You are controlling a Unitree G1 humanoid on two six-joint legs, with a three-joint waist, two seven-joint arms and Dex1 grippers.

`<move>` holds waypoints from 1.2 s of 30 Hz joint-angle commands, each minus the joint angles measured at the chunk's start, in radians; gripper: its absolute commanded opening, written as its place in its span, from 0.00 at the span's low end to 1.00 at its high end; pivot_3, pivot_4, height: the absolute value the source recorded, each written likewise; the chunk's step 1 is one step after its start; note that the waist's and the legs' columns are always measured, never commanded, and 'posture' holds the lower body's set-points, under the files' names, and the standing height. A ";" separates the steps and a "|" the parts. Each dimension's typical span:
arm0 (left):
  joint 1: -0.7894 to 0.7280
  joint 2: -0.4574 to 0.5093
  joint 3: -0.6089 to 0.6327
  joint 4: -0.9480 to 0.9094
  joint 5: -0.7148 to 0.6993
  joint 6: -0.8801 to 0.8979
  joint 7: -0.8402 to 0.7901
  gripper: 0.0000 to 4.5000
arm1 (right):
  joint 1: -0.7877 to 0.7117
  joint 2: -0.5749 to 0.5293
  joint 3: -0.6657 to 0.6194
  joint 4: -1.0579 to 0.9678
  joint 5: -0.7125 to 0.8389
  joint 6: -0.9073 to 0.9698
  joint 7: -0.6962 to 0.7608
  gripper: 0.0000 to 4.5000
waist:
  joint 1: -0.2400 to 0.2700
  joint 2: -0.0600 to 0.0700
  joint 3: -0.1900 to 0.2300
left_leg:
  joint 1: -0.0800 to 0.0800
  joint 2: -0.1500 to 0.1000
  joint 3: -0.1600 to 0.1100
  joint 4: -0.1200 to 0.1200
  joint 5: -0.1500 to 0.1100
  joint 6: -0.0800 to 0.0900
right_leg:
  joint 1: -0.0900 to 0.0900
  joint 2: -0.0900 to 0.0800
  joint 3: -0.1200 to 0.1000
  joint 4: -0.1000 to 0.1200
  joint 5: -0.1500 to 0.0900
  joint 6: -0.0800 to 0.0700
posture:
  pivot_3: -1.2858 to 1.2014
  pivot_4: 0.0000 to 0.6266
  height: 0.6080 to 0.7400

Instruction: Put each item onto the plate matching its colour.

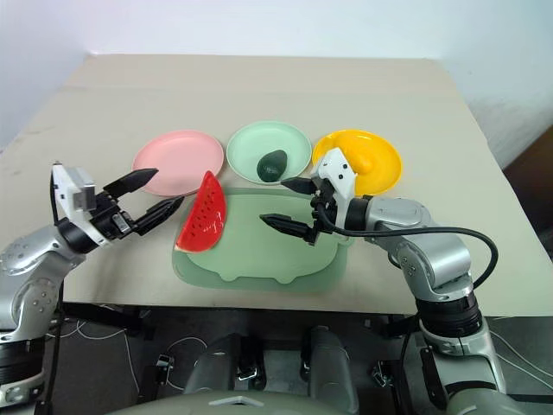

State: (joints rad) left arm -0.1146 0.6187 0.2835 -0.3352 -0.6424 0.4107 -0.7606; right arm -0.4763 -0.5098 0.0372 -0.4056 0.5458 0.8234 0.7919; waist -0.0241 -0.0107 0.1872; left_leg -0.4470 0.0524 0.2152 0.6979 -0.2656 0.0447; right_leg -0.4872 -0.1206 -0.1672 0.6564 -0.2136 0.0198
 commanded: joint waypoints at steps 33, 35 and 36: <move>-0.272 -0.178 -0.176 -0.227 0.008 0.957 0.743 1.00 | -0.020 -0.108 -0.042 -0.057 0.113 0.017 -0.005 1.00 | 0.014 -0.001 0.000 | 0.004 0.000 -0.003 0.001 0.000 0.001 | 0.009 0.001 -0.002 -0.004 0.000 0.000 | 0.52 0.24 0.67; -0.275 -0.182 -0.172 -0.219 0.014 0.958 0.736 1.00 | -0.019 -0.108 -0.041 -0.057 0.111 0.015 -0.008 1.00 | 0.014 -0.001 0.000 | 0.004 0.000 -0.003 0.000 0.000 0.001 | 0.009 0.001 -0.002 -0.004 0.000 0.000 | 0.52 0.24 0.67; -0.275 -0.181 -0.170 -0.211 0.018 0.956 0.730 1.00 | -0.018 -0.108 -0.040 -0.055 0.108 0.013 -0.010 1.00 | 0.014 -0.001 0.000 | 0.004 0.000 -0.003 0.000 0.000 0.001 | 0.009 0.001 -0.002 -0.004 0.000 0.000 | 0.52 0.24 0.67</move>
State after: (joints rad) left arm -0.3822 0.4333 0.0979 -0.5554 -0.6425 1.3643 -0.0275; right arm -0.4916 -0.6084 0.0225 -0.4366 0.6501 0.8638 0.7860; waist -0.0099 -0.0113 0.1872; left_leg -0.4425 0.0525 0.2121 0.6984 -0.2660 0.0455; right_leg -0.4783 -0.1193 -0.1693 0.6521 -0.2132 0.0201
